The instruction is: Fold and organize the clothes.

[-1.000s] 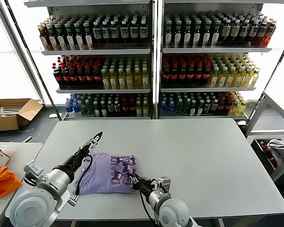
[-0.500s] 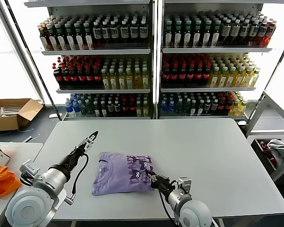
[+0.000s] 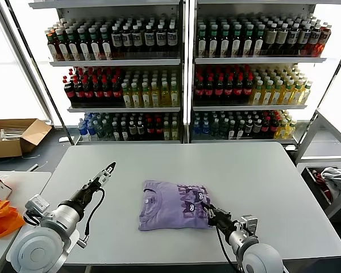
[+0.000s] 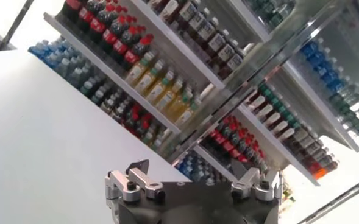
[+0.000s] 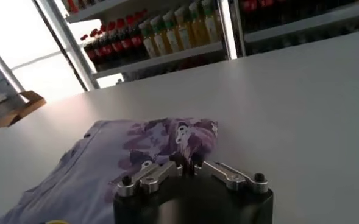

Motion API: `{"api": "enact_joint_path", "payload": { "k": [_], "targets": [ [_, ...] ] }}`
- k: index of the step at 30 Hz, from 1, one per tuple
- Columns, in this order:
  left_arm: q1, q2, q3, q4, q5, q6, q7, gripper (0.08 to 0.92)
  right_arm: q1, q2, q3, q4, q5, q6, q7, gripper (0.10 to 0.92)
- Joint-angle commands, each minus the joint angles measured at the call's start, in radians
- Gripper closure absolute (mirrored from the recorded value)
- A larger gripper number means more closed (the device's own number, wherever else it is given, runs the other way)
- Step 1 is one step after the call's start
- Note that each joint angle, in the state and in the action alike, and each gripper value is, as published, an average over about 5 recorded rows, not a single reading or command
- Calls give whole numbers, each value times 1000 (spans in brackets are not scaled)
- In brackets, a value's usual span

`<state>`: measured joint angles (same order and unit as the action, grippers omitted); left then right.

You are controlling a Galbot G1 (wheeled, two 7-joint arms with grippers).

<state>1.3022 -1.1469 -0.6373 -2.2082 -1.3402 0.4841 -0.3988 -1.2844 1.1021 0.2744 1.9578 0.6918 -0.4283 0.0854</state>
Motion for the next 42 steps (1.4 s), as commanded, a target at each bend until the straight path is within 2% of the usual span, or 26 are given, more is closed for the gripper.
{"api": "enact_joint_path", "payload": {
  "k": [1, 5, 14, 16, 20, 23, 32, 39, 42],
  "targets": [
    [40, 5, 5, 19, 265, 12, 171, 177, -41, -37, 103, 9, -41, 45, 12, 767],
    [44, -1, 12, 23, 281, 10, 189, 177, -29, -22, 130, 19, -43, 74, 13, 655],
    [56, -13, 24, 9, 283, 10, 186, 177, 149, 95, -141, 15, -257, 118, 1, 421],
    [68, -12, 21, 3, 284, 10, 187, 177, 172, 126, -206, -6, -295, 119, 16, 343],
    [89, -19, 12, -3, 290, 8, 188, 177, 186, 187, -280, -96, -373, 110, 76, 241],
    [102, -25, 3, -9, 292, 5, 189, 177, 160, 202, -272, -138, -367, 85, 135, 208],
    [100, -52, 17, -1, 293, -2, 188, 177, 70, 177, -237, -175, -289, 90, 182, 202],
    [110, -53, 16, -2, 295, -2, 188, 177, 66, 179, -189, -56, -204, 86, 227, 203],
    [114, -50, 10, -5, 297, -3, 190, 177, 59, 167, -151, 32, -246, 133, 193, 203]
  ]
}}
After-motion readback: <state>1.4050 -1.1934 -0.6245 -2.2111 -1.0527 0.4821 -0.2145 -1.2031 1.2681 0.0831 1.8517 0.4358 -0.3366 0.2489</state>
